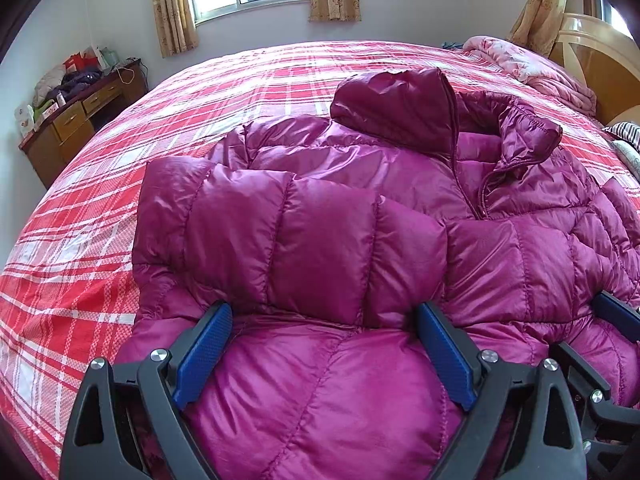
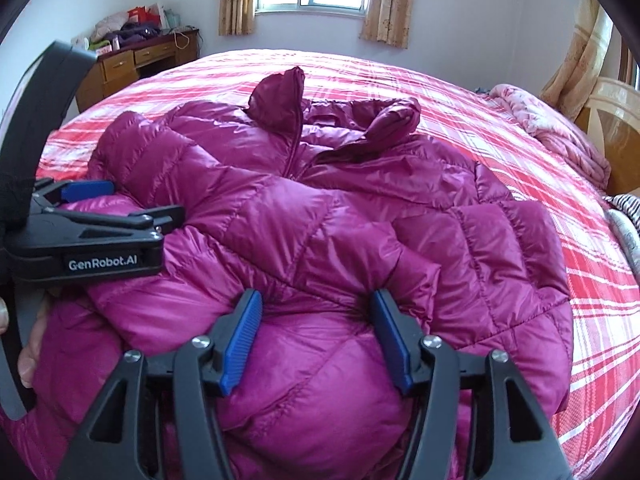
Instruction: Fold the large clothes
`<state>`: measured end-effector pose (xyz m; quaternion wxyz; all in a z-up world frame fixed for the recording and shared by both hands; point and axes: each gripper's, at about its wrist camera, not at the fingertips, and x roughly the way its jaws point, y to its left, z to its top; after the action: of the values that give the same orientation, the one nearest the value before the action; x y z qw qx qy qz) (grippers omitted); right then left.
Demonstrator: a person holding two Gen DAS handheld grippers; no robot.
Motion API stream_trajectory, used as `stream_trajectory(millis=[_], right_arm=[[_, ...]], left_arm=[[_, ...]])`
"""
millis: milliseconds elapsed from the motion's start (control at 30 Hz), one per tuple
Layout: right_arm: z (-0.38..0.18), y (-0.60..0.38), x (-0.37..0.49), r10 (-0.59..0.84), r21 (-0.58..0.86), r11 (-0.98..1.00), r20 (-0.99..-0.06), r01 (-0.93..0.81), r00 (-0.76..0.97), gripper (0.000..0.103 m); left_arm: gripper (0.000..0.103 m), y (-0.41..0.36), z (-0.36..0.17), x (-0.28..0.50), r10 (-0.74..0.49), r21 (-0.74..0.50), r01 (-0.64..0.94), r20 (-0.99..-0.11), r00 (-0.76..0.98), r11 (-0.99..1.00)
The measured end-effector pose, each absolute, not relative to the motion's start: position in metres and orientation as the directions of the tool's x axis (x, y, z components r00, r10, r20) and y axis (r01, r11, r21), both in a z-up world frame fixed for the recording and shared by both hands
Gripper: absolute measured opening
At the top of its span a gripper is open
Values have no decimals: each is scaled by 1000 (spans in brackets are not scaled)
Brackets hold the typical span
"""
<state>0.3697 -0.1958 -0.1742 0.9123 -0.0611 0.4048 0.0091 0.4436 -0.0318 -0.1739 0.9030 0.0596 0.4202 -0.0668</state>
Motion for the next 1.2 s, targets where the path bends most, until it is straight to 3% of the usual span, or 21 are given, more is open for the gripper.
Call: stream_trajectory(millis=[467,767,1000,1200], right_arm=[[-175,-197,370,-12,-78,995,-743,-69,669,62],[-137,-227,368,135,36,986,-738,-162,661,77],[-110,-256,425,98,57,995,-730,-84,676,81],[-108,-286,489,88,101,995,-748,-18,658,81]], left_arm=[[95,-33,-174,444,-68,51,167,-769,636,985],[95,1,-119,429,-127,-5,170,-686,716,985],[95,-10,-77,494,-158,-54,165,-675,721,985],[95,-28,-79,564,-158,-99,125,-715,681,987]])
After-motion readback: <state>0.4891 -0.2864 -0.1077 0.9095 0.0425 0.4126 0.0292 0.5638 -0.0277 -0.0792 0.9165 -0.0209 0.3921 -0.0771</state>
